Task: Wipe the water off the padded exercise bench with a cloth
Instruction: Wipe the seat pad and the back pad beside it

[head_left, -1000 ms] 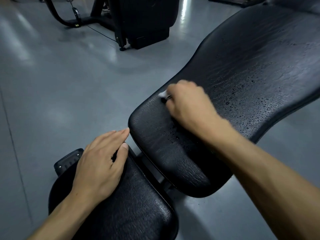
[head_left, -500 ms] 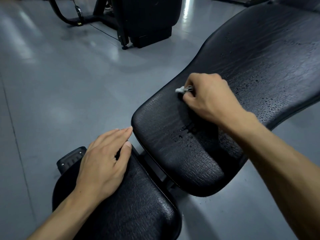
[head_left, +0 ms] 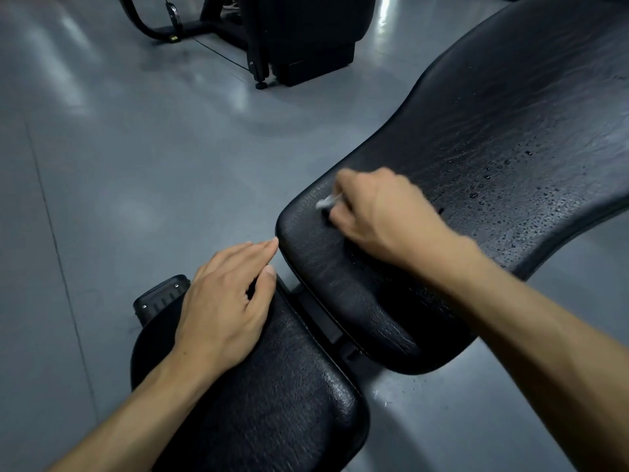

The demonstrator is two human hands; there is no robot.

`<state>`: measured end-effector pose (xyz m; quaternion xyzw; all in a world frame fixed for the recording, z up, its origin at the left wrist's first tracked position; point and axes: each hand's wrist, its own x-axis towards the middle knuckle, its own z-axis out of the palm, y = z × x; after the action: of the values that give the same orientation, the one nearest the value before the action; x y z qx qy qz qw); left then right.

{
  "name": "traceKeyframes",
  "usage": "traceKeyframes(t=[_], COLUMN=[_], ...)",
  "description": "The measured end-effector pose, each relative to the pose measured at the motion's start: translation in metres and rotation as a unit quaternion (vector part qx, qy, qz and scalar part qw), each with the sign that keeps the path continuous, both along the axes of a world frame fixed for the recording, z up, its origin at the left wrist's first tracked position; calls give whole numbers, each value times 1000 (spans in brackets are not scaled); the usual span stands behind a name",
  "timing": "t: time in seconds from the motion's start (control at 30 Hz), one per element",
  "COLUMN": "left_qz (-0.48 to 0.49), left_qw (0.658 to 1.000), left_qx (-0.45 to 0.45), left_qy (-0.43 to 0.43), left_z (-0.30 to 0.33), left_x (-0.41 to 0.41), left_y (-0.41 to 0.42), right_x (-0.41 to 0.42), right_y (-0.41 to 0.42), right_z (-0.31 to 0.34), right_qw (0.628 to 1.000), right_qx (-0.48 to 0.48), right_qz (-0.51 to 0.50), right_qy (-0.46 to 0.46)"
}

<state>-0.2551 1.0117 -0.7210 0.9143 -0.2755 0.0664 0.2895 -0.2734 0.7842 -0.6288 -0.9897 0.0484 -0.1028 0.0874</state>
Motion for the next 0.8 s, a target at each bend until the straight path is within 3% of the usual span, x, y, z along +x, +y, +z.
traceKeyframes(t=[0.1, 0.3, 0.47, 0.67, 0.8], left_qz=[-2, 4, 9, 6, 9], left_qw=[1000, 1000, 1000, 1000, 1000], left_qx=[-5, 1, 2, 1, 5], left_qy=[-2, 3, 16, 18, 17], left_z=[2, 3, 4, 5, 4], left_x=[-2, -2, -3, -2, -2], left_y=[-1, -1, -2, -2, -3], right_x=[11, -18, -6, -39, -24], right_y=[-15, 27, -15, 23, -22], right_z=[4, -7, 8, -3, 6], right_qw=[999, 998, 998, 997, 999], right_qx=[25, 11, 20, -3, 9], right_qz=[-46, 61, -54, 56, -22], right_qy=[-13, 34, 17, 54, 25])
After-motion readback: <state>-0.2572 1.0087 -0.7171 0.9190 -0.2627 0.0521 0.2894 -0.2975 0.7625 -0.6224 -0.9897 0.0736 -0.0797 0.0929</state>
